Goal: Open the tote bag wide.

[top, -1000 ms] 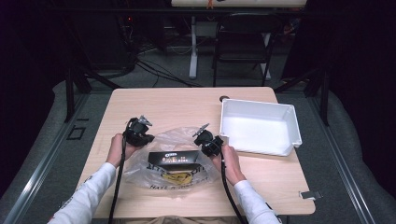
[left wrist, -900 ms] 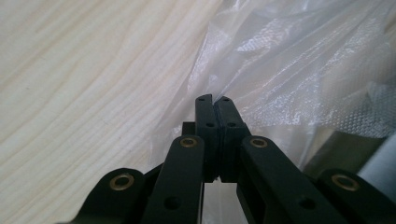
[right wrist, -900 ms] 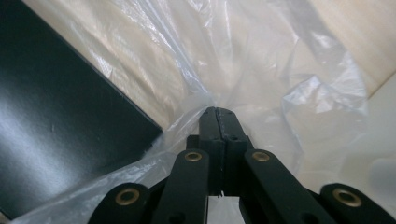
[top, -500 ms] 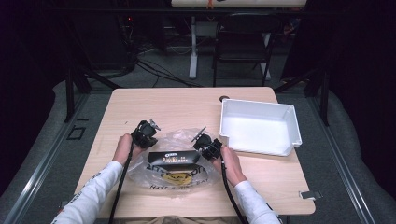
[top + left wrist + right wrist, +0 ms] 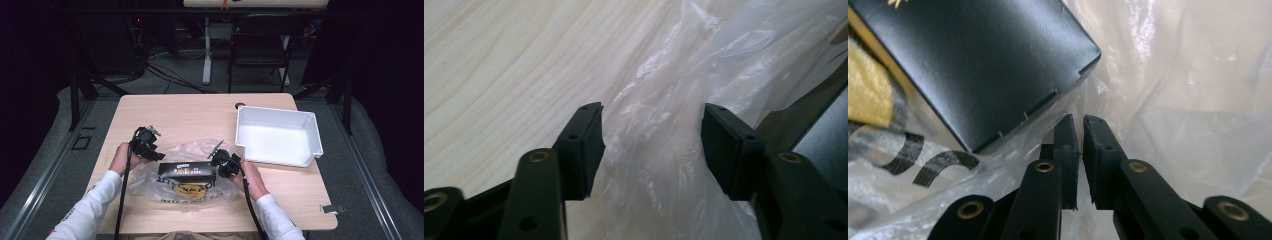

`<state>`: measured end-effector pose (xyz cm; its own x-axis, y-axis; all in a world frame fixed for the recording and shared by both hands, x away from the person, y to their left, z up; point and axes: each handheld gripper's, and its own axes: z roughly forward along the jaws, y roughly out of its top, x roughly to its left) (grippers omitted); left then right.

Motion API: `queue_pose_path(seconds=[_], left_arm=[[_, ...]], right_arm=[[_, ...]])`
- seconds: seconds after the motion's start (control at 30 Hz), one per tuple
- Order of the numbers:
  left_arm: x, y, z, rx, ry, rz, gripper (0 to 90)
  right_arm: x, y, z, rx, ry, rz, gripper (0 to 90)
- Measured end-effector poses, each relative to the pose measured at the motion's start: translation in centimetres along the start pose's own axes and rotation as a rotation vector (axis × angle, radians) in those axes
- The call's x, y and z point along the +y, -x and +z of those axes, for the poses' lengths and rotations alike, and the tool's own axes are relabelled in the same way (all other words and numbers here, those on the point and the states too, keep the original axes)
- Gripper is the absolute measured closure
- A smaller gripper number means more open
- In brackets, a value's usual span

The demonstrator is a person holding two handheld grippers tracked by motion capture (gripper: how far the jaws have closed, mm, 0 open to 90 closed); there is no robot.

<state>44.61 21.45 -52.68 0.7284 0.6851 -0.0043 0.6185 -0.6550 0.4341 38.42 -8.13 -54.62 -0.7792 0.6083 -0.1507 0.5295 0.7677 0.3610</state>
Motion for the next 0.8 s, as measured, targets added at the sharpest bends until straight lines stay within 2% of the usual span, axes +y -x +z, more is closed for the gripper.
queue_pose_path(seconds=[0.17, 0.2, 0.27, 0.4, 0.57, 0.8], left_arm=[[0.0, -0.4, -1.4, -0.017, 0.055, -0.037, 30.6], [0.0, -0.4, -1.7, -0.018, 0.066, -0.045, 28.3], [0.0, -0.4, -2.4, -0.028, 0.079, -0.044, 21.7], [-0.2, -0.2, -3.8, -0.009, 0.116, -0.057, 16.7], [-0.9, -0.3, -5.2, 0.012, 0.128, -0.080, 13.6], [-2.6, -0.6, -6.7, 0.058, 0.162, -0.119, 9.3]], right_arm=[[-0.4, 0.2, -0.4, 0.047, 0.010, 0.022, 77.8], [-0.4, 0.3, -0.5, 0.056, 0.002, 0.015, 75.5], [-0.6, 0.4, -0.8, 0.063, 0.015, 0.023, 71.2], [-0.8, 0.8, -1.8, 0.090, 0.041, 0.022, 61.1], [-1.2, 1.3, -3.3, 0.137, 0.119, 0.035, 47.3], [-1.3, 1.8, -4.6, 0.187, 0.149, -0.014, 33.0]])
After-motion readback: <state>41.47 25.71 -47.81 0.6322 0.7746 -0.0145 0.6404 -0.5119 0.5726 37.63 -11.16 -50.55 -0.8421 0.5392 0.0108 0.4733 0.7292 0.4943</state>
